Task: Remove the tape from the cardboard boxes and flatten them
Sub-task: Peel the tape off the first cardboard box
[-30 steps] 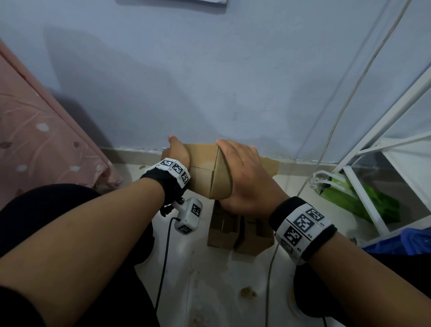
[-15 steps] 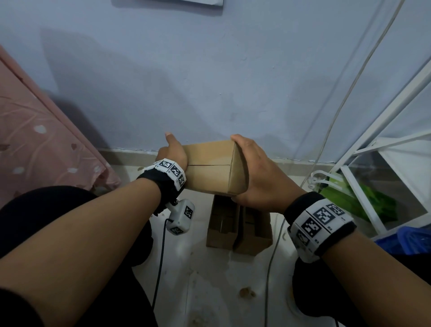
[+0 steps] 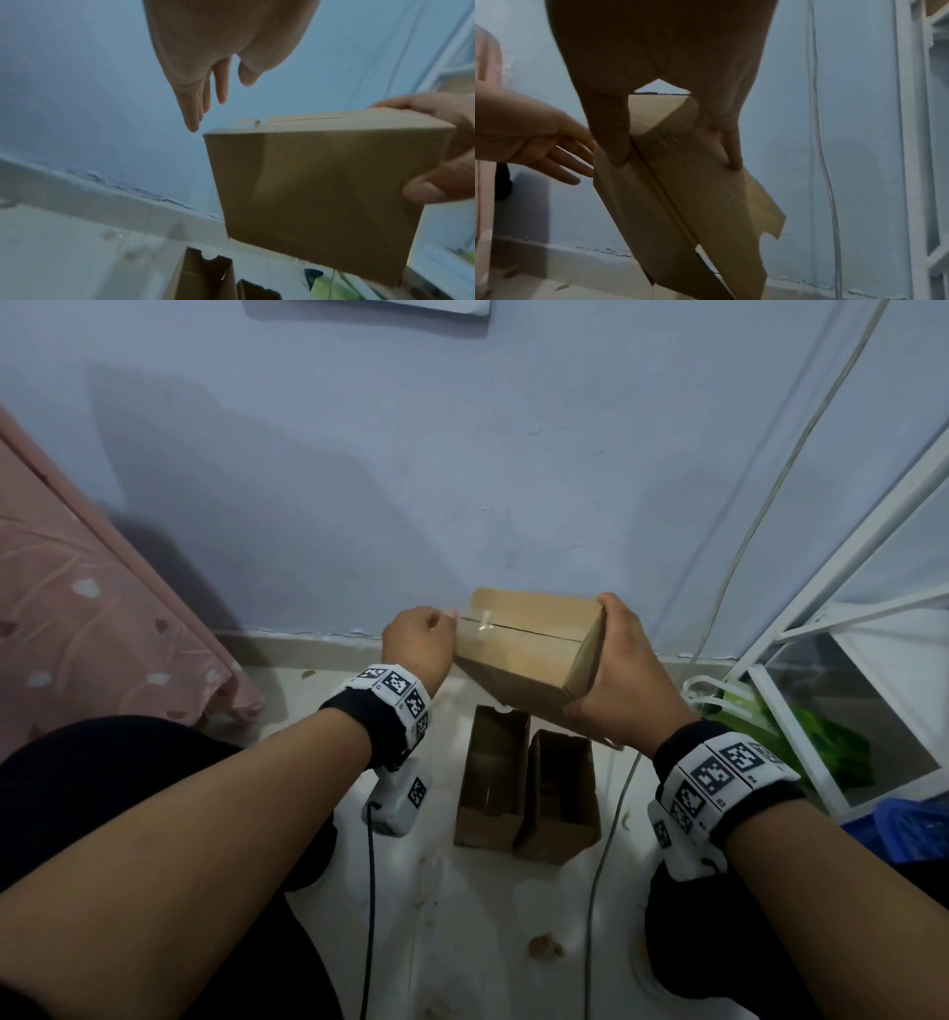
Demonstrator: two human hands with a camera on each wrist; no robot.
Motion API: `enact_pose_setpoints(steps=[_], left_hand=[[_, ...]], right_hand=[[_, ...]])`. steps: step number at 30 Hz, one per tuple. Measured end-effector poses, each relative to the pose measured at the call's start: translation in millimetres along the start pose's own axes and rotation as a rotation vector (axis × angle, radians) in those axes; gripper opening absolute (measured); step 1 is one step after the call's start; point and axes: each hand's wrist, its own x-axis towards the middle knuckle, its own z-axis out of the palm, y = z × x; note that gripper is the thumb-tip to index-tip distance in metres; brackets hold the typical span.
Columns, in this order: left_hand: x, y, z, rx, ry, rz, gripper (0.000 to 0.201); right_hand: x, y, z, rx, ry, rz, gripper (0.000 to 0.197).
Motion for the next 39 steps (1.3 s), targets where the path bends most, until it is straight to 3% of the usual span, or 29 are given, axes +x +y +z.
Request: enact_pose_setpoints(steps=[4, 8, 11, 18, 39], left_hand=[[-3.6, -5.7, 5.7, 0.109, -0.186, 0.08, 0.026], [-4.5, -7.2, 8.1, 0.081, -0.23, 0.075, 0.025], [-2.8, -6.6, 6.9, 0.066, -0.221, 0.051, 0.02], [4.9, -9.6, 3.3, -0.11, -0.187, -0.169, 0.024], [-1.7, -7.3, 2.7, -0.262, -0.236, -0.209, 0.019]], right_hand=[[1.3, 5.4, 2.8, -0.041, 0.026, 0.0, 0.13], [2.7, 13.0, 14.5, -0.132, 0.03, -0.102, 0.124], [2.7, 13.4, 19.0, -0.136, 0.036, -0.164, 0.116], [0.2, 10.6, 22.0, -0.182, 0.01, -0.218, 0.114], [0.5, 20.8, 29.0, -0.337, -0.072, -0.112, 0.122]])
